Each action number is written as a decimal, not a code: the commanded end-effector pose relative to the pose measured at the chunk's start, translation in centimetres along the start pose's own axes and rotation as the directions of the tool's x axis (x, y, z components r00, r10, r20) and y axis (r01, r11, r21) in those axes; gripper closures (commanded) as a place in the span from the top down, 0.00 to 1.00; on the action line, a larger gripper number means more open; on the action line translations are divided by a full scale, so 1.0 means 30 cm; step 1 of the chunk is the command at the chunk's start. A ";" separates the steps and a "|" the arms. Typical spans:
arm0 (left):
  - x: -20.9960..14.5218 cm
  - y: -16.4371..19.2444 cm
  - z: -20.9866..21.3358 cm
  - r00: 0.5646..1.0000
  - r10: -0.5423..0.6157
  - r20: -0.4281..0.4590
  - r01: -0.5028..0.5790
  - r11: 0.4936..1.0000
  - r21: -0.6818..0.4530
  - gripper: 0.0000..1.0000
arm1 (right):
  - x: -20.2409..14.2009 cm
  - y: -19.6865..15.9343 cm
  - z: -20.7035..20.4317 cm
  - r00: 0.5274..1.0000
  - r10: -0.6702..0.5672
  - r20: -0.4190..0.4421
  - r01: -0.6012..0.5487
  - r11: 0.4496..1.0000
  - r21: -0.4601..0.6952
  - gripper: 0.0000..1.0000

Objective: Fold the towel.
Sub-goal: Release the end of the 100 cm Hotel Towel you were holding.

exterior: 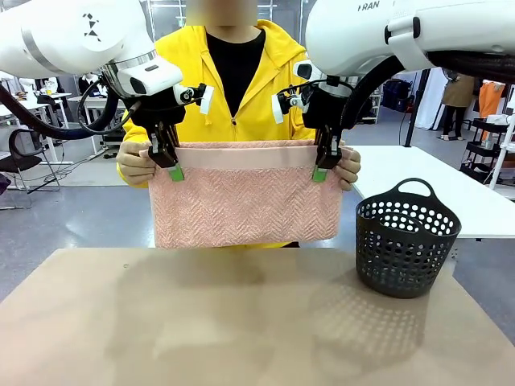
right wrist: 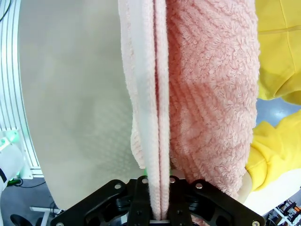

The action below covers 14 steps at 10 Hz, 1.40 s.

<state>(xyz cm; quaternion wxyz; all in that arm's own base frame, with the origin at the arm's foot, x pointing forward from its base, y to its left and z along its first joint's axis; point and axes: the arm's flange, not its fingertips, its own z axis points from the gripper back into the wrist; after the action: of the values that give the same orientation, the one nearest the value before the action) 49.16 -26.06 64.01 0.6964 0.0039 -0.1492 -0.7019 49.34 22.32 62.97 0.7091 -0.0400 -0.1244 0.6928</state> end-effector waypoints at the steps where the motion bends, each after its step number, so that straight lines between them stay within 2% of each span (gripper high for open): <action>1: -0.002 0.009 0.007 1.000 0.000 -0.001 0.000 1.000 0.006 0.00 | -0.005 -0.002 0.001 1.000 0.002 -0.002 -0.002 1.000 -0.002 0.00; 5: -0.002 0.009 0.007 1.000 0.000 -0.001 0.000 1.000 0.006 0.00 | -0.005 -0.002 0.001 1.000 0.002 -0.002 -0.002 1.000 -0.002 0.00; 6: -0.003 0.002 0.001 1.000 0.002 0.000 -0.002 1.000 0.001 0.15 | 0.000 0.000 0.000 1.000 0.000 0.000 0.000 1.000 0.000 0.04; 7: -0.005 0.003 0.003 1.000 0.009 -0.014 -0.009 1.000 0.017 0.38 | -0.003 0.003 0.000 1.000 0.002 -0.009 -0.002 1.000 -0.001 0.33; 8: -0.007 0.003 0.005 1.000 0.017 -0.007 -0.017 1.000 0.014 0.49 | -0.006 0.006 0.004 1.000 -0.010 0.000 0.010 1.000 0.001 0.33; 9: -0.006 0.001 0.006 1.000 0.022 -0.007 -0.021 1.000 0.015 0.73 | -0.008 0.007 0.008 1.000 -0.017 0.000 0.017 1.000 0.005 0.62; 10: -0.003 -0.003 0.021 0.999 0.034 0.001 -0.034 0.999 0.024 0.84 | -0.009 0.012 0.025 1.000 -0.024 0.006 0.024 1.000 -0.004 0.36; 11: 0.001 -0.012 0.057 0.998 0.058 0.015 -0.059 0.998 0.037 1.00 | -0.008 0.023 0.060 0.999 -0.032 0.021 0.033 0.999 -0.019 0.91; 12: 0.003 -0.024 0.110 0.995 0.092 0.038 -0.094 0.994 0.051 1.00 | -0.008 0.039 0.109 0.998 -0.044 0.033 0.046 0.998 -0.041 0.65; 13: 0.000 -0.035 0.165 0.989 0.136 0.062 -0.141 0.987 0.075 1.00 | -0.012 0.053 0.165 0.996 -0.072 0.054 0.075 0.995 -0.068 0.64; 14: -0.001 -0.057 0.225 0.976 0.194 0.096 -0.203 0.975 0.087 0.92 | -0.023 0.069 0.230 0.990 -0.118 0.081 0.125 0.988 -0.095 0.94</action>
<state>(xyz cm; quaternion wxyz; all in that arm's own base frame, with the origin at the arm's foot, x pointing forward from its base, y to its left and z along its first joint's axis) 47.07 -25.16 68.96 0.7371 0.0056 -0.1936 -0.6474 46.72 21.43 68.06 0.7220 -0.0506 -0.1688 0.6691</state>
